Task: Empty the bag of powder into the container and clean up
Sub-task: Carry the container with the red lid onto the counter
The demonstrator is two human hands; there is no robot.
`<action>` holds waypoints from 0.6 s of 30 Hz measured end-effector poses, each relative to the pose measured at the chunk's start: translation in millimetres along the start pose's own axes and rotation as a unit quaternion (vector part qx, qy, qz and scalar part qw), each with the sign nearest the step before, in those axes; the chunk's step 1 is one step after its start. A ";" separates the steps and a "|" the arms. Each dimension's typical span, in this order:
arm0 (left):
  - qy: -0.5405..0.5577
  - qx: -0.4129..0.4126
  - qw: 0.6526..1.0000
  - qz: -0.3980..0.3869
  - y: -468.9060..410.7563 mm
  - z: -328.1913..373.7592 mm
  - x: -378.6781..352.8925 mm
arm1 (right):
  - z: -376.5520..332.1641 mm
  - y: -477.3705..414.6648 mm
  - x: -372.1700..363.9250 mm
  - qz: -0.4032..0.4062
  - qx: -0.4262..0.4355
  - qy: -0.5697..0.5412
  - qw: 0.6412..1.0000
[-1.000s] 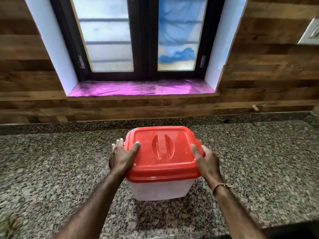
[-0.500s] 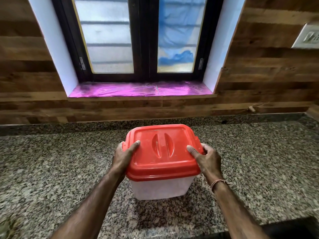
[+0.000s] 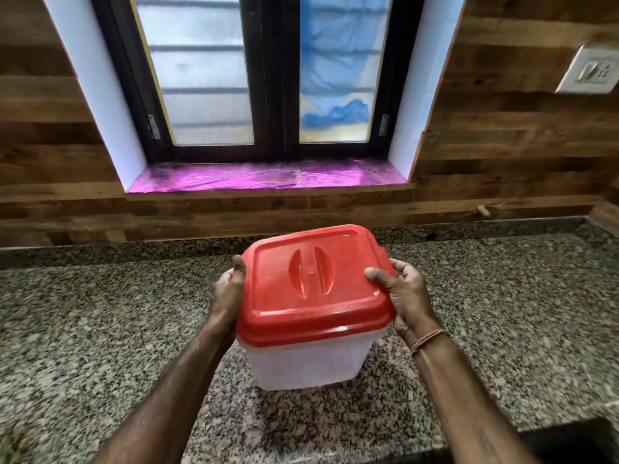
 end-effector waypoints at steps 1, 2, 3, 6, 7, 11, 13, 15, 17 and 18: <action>-0.014 0.001 1.000 0.002 1.4 -0.6 -1.5 | 1.1 -4.8 5.7 -0.002 -0.018 -0.037 0.999; -0.038 -0.009 0.999 0.014 5.2 0.6 -3.3 | 1.7 -10.5 14.3 0.001 -0.028 -0.069 0.997; -0.078 -0.030 0.996 0.031 8.4 1.9 -4.1 | 1.4 -15.1 24.5 0.011 -0.031 -0.092 0.995; -0.345 -0.101 0.930 0.082 14.2 -3.3 -12.5 | -0.6 -32.9 77.0 0.072 -0.022 -0.121 0.990; -0.428 -0.113 0.891 0.102 18.1 -6.9 -17.0 | -0.4 -40.7 97.3 0.089 -0.017 -0.127 0.988; -0.547 -0.207 0.796 0.158 42.9 1.4 -45.5 | 5.5 -67.6 175.3 0.178 0.007 -0.141 0.974; -0.552 -0.223 0.783 0.178 54.6 4.6 -65.7 | 15.5 -81.2 217.0 0.237 0.007 -0.143 0.961; -0.546 -0.210 0.786 0.198 64.2 5.4 -81.8 | 30.5 -90.6 252.7 0.278 0.000 -0.132 0.951; -0.544 -0.206 0.786 0.208 71.1 4.8 -97.7 | 49.8 -100.5 282.6 0.295 -0.002 -0.112 0.949; -0.539 -0.196 0.793 0.205 72.0 4.7 -101.8 | 61.3 -105.3 293.2 0.292 -0.012 -0.092 0.952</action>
Point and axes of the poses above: each hand's wrist, its own y-axis away from the middle knuckle, its own x-axis out of the back of the hand, z = x × y, the point moved 8 cm from there along -y, towards the middle knuckle, and after that the axes turned 1 degree about x, right-handed, at the moved point
